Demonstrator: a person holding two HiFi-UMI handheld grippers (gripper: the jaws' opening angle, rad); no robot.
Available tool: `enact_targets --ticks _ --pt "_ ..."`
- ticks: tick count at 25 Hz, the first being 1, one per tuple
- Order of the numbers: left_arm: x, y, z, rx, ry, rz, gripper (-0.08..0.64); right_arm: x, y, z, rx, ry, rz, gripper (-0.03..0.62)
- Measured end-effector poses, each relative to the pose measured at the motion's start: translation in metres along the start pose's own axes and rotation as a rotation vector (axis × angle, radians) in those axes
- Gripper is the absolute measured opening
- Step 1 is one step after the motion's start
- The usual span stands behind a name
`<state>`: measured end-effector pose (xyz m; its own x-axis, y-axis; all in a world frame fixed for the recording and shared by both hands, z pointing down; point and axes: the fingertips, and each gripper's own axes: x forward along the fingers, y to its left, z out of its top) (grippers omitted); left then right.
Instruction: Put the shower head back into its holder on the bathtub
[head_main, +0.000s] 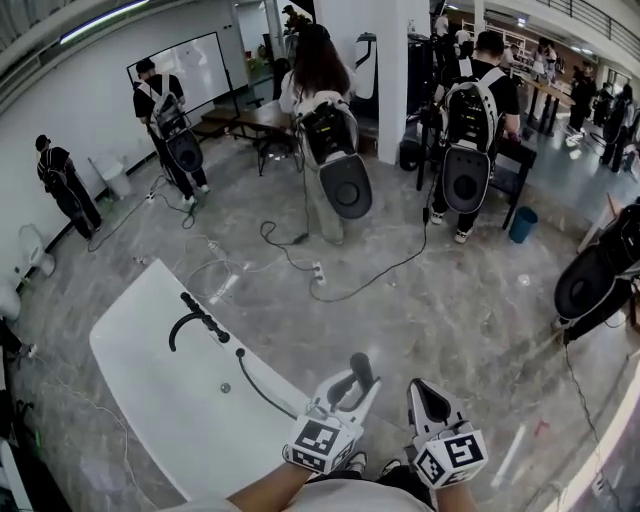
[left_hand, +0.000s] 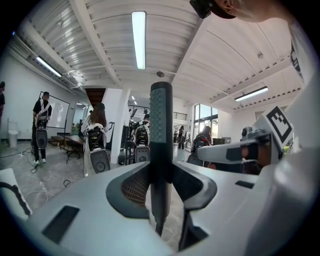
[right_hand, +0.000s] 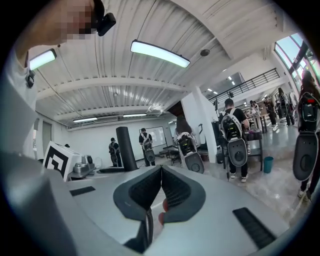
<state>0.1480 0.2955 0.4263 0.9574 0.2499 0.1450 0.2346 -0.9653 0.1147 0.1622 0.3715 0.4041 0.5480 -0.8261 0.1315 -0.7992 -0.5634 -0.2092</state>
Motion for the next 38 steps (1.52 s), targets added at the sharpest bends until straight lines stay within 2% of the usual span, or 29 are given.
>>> enact_targets --ticks 7,11,17,27,30,38 --pt "0.017 0.063 0.013 -0.006 -0.022 0.158 0.132 0.072 -0.006 0.009 -0.015 0.018 0.148 0.015" --pt "0.039 0.095 0.007 -0.034 0.003 0.279 0.132 0.117 -0.023 0.004 -0.013 0.065 0.260 0.015" --pt "0.063 0.144 0.025 -0.070 0.003 0.474 0.132 0.191 -0.031 0.026 -0.070 0.114 0.451 0.015" --pt "0.079 0.201 0.046 -0.133 -0.014 0.783 0.132 0.266 -0.041 0.048 -0.101 0.161 0.729 0.015" --pt "0.069 0.211 0.053 -0.129 -0.013 0.859 0.132 0.282 -0.032 0.049 -0.086 0.176 0.791 0.015" --pt "0.015 0.250 0.061 -0.138 -0.027 1.047 0.132 0.312 0.027 0.036 -0.081 0.236 0.971 0.015"
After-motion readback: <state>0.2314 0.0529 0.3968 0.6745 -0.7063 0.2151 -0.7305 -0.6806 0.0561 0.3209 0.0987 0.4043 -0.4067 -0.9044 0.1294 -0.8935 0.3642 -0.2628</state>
